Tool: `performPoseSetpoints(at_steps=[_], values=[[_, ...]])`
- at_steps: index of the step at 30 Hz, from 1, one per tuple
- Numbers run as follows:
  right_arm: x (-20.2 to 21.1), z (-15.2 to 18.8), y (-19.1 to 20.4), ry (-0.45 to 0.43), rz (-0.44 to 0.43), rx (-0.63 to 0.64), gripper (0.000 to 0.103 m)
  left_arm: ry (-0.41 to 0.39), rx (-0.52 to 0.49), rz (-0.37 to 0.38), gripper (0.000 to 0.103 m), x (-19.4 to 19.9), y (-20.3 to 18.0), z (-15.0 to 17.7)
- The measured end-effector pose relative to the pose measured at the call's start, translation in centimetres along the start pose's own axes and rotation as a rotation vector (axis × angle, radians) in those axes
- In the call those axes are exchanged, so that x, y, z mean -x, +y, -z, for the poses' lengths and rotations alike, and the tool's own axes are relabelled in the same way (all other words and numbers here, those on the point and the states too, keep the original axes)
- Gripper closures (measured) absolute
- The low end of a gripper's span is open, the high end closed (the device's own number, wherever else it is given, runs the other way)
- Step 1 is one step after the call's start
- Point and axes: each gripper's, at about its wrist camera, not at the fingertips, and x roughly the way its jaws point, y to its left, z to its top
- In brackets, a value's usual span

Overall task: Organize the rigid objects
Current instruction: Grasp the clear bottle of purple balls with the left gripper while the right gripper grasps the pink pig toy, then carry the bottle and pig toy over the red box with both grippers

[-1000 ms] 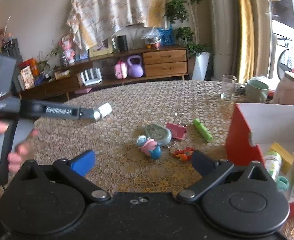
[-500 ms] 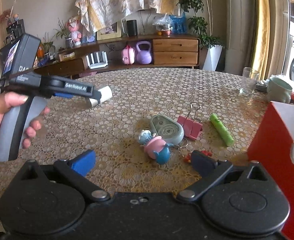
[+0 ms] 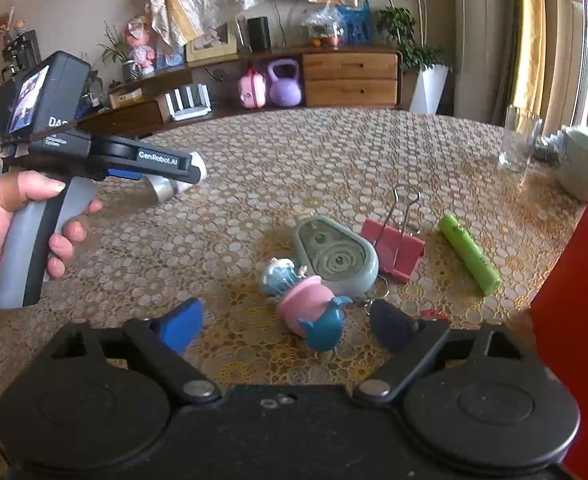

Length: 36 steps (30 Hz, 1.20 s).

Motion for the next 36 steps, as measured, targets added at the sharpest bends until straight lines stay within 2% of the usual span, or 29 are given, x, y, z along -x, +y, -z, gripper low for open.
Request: performPoseSetpoints(at_steps=[15, 17, 21, 22, 25, 28, 36], values=[[-2.3, -0.5, -0.5, 0.046, 0.002, -0.009, 0.036, 0.002, -0.042, -0.012, 0.021, -3.1, -0.3, 0.1], [-2.4, -0.5, -0.6, 0.043, 0.008, -0.012, 0.040, -0.002, -0.046, -0.008, 0.034, -3.1, -0.3, 0.0], [-2.5, -0.7, -0.5, 0.043, 0.025, -0.007, 0.050, -0.001, -0.044, 0.002, 0.042, -3.2, -0.5, 0.1], [-2.5, -0.7, -0.6, 0.044, 0.029, -0.010, 0.055, -0.004, -0.045, 0.002, 0.048, -3.2, -0.5, 0.2], [-2.4, -0.7, -0.7, 0.045, 0.028, -0.016, 0.057, -0.008, -0.049, 0.000, 0.059, -3.1, -0.6, 0.2], [-2.3, -0.8, -0.7, 0.048, 0.032, -0.020, 0.064, -0.008, -0.055, -0.003, 0.060, -2.9, -0.8, 0.2], [-1.3, -0.2, -0.5, 0.048, 0.031, -0.054, 0.064, -0.013, -0.073, -0.001, 0.061, -1.7, -1.6, 0.6]])
